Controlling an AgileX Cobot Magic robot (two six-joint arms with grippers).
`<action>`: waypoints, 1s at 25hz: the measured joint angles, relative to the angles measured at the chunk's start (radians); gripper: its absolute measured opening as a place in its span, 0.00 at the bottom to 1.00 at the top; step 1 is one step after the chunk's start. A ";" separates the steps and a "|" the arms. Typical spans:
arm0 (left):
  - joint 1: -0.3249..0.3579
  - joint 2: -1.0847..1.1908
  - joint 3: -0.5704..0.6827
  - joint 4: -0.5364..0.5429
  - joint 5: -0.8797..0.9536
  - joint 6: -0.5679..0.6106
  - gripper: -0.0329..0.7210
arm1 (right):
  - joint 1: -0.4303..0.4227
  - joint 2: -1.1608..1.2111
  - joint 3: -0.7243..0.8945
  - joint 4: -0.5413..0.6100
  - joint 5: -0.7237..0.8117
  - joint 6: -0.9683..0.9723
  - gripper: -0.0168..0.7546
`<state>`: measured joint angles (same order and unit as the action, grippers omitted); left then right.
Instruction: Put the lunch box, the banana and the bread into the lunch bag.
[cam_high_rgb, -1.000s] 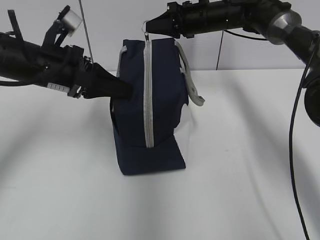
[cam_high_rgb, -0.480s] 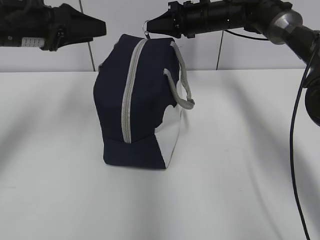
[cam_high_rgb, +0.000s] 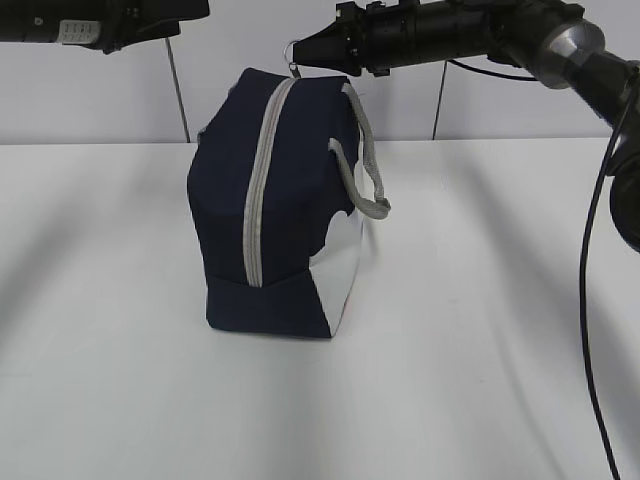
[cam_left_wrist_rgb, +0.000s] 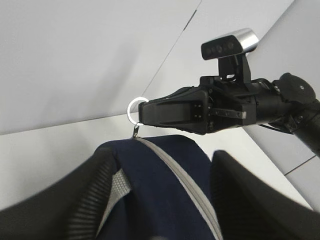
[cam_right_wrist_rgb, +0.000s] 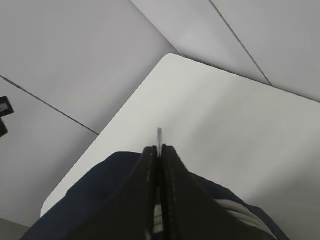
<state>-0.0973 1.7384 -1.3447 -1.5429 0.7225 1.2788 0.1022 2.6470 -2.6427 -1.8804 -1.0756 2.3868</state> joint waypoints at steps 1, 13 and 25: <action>0.000 0.027 -0.031 0.035 0.007 -0.048 0.62 | 0.000 0.000 0.000 0.000 0.000 0.000 0.00; -0.065 0.264 -0.421 0.525 0.137 -0.638 0.62 | 0.000 0.000 0.000 0.000 0.000 0.000 0.00; -0.097 0.352 -0.539 0.669 0.182 -0.781 0.55 | 0.000 0.000 0.000 0.000 0.000 0.000 0.00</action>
<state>-0.1942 2.0900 -1.8833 -0.8737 0.9043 0.4979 0.1022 2.6470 -2.6431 -1.8804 -1.0756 2.3868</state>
